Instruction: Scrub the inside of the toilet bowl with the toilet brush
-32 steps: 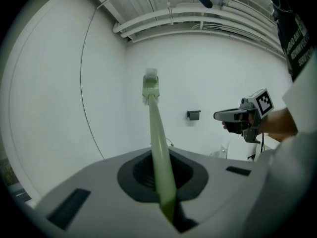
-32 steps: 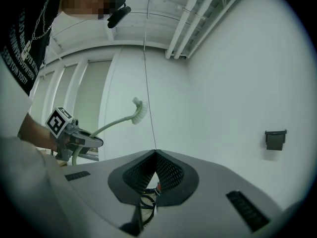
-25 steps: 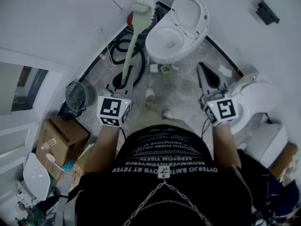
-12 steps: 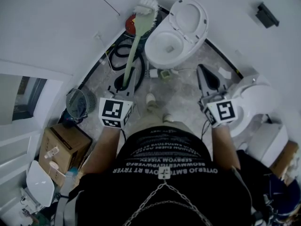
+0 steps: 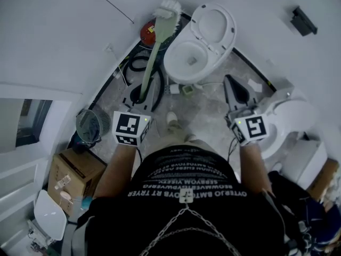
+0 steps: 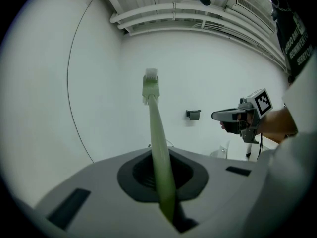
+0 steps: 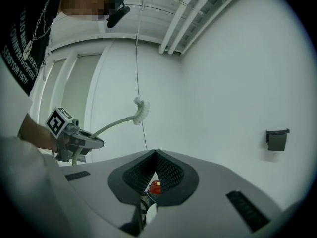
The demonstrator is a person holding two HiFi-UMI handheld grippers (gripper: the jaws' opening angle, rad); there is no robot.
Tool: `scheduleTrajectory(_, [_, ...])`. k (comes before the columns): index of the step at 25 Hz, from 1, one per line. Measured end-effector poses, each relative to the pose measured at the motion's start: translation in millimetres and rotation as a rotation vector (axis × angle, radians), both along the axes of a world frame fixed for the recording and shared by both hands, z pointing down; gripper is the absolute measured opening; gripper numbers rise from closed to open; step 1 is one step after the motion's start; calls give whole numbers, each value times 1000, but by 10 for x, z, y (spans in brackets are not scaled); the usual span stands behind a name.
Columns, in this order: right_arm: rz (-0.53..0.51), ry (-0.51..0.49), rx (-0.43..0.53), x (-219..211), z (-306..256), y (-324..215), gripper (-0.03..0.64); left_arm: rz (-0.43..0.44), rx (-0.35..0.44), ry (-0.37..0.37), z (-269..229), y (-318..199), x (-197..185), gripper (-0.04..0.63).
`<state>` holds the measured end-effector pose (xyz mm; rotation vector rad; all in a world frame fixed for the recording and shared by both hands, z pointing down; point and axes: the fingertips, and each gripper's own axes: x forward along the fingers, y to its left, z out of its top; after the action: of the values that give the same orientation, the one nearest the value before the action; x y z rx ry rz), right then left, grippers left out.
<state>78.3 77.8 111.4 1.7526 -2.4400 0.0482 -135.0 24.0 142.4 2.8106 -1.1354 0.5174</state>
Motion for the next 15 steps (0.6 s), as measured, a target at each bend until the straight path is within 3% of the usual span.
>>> scheduleTrajectory(15, [54, -6, -15, 9, -12, -678, -8, 61, -14, -20, 58, -726, 71, 1])
